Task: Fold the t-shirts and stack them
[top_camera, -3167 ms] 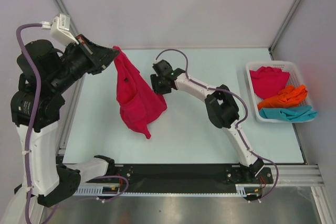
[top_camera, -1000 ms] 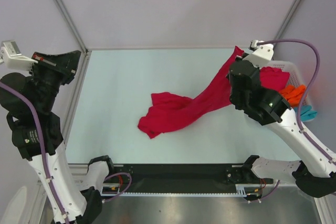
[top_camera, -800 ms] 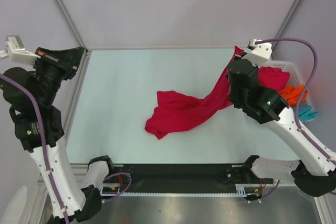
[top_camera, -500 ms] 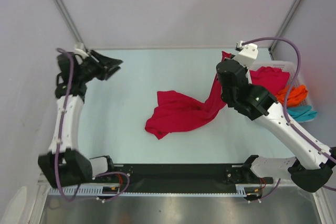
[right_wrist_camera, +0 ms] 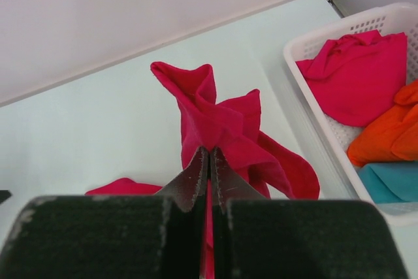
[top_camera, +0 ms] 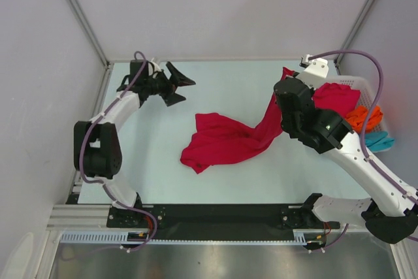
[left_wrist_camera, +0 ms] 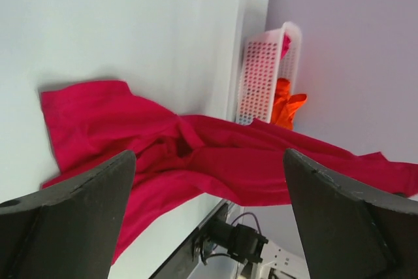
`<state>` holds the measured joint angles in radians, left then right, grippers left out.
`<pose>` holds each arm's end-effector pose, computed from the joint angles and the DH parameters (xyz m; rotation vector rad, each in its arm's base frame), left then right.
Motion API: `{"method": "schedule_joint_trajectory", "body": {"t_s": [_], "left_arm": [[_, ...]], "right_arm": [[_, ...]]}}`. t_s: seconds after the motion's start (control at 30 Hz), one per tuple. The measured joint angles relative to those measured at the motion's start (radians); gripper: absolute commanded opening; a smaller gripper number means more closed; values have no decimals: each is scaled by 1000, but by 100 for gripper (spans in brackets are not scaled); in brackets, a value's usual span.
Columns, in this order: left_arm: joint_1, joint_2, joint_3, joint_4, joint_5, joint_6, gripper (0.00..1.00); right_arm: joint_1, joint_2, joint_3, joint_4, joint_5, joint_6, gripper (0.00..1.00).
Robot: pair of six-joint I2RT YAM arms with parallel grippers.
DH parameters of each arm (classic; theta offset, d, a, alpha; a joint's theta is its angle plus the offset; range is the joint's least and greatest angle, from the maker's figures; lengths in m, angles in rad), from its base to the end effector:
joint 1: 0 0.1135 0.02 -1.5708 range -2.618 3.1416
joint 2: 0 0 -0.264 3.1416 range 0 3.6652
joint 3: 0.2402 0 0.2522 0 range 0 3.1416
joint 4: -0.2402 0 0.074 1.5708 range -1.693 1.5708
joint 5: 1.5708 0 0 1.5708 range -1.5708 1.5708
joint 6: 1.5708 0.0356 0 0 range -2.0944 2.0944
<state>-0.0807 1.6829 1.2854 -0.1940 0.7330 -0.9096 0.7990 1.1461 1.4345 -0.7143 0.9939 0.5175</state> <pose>0.3788 -0.0545 0.2803 -0.4868 2.2543 -1.3353 0.1707 0.1326 0.4426 0.3493 1.7642 -0.0591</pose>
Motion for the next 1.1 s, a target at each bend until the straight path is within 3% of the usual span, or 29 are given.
{"method": "schedule_joint_trajectory", "body": {"t_s": [0.3,0.67,1.1], "left_arm": [[-83,170,0,-39,-67,55,100],[-111,207,22,-209,-341,186,100],[-196,318,26,-102,-322,155,100]], "right_arm": [[2,-7,26,-64,19,19,0],[7,-7,54,-97,23,32,0],[10,-15,69,-119,45,27,0]]}}
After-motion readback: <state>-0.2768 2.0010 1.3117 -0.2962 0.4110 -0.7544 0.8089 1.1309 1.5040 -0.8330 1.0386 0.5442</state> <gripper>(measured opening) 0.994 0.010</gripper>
